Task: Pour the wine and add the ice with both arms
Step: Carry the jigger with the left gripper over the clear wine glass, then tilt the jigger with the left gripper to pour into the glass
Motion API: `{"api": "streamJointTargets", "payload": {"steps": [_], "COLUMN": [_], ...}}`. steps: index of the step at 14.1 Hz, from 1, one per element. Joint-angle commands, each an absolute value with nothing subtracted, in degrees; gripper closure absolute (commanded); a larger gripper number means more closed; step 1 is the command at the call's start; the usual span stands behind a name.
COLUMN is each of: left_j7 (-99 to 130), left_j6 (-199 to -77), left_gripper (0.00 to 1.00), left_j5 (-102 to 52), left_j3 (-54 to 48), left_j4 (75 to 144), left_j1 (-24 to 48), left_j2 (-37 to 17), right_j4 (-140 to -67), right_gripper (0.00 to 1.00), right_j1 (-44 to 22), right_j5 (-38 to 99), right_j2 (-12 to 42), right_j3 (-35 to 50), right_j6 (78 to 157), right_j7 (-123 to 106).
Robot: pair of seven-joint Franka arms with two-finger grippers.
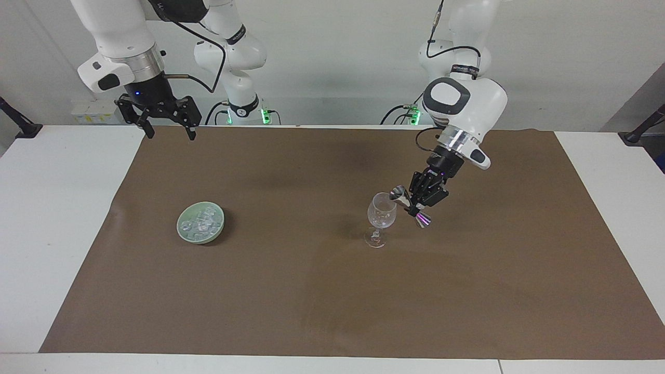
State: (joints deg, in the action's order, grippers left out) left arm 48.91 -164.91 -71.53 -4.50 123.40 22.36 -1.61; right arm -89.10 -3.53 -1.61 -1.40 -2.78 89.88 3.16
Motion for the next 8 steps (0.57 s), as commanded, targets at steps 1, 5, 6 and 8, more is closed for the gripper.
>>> {"api": "streamJointTargets", "payload": {"steps": [1,5,6,8], "left_j7": [47.7,47.6,47.6,47.6], "left_j6": [-166.9,-167.9,-168.7,-170.7], "left_gripper": [1.0,1.0,1.0,1.0], "left_j5": [-72.2,-72.2,-72.2,-72.2], "left_j3": [-3.6,-3.6,-3.7,-3.7], "left_j4": [125.3,125.5,125.7,125.9], "left_j1": [24.2,24.3,24.5,25.7], "left_j2": [0.0,-0.3,-0.3,-0.4], "right_j4": [-90.3,-90.3,-90.3,-90.3], "right_gripper": [0.0,0.0,0.0,0.0], "right_j1": [-3.9,-3.9,-3.9,-3.9], "right_j5": [-1.2,-1.2,-1.2,-1.2], "right_j2": [-2.5,-2.5,-2.5,-2.5], "right_j3": [-3.0,-3.0,-3.0,-3.0], "right_j6": [89.4,89.4,89.4,89.4], "right_j7": [4.0,4.0,4.0,4.0]}}
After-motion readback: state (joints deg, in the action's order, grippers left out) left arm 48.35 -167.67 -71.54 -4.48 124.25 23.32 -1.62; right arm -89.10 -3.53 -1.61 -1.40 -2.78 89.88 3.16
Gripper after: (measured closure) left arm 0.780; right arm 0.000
